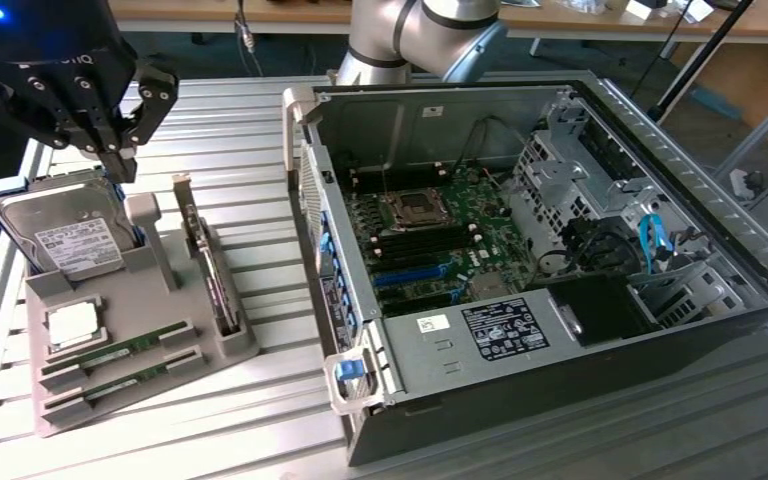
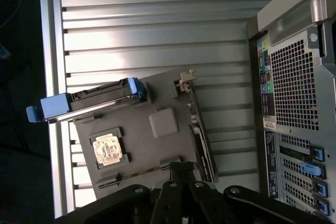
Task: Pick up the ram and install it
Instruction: 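Reach for the ram, then pick up the ram and move it above insertion slot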
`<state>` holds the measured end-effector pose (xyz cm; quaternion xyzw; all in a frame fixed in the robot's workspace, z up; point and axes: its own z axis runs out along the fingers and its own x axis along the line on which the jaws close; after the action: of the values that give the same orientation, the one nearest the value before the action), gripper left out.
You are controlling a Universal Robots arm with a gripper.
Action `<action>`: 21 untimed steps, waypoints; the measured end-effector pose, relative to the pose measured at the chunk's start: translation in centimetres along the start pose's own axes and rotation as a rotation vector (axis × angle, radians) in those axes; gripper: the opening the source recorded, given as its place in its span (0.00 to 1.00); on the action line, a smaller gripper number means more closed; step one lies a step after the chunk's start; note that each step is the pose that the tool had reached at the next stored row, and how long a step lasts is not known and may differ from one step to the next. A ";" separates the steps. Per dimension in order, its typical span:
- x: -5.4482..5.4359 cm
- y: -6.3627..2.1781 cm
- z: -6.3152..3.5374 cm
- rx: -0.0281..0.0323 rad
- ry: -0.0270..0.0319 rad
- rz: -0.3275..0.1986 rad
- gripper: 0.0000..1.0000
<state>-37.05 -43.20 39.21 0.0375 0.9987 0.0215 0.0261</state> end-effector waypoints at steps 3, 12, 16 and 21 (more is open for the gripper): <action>0.2 -0.27 -0.02 0.0000 0.0000 0.000 0.11; 0.7 -1.19 -0.09 0.0001 0.0000 0.000 0.11; 0.7 -1.23 -0.09 0.0000 0.0000 0.000 0.11; 0.7 -1.23 -0.09 0.0000 0.0000 0.000 0.11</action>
<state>-37.82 -44.37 39.21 0.0376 0.9987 0.0215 0.0262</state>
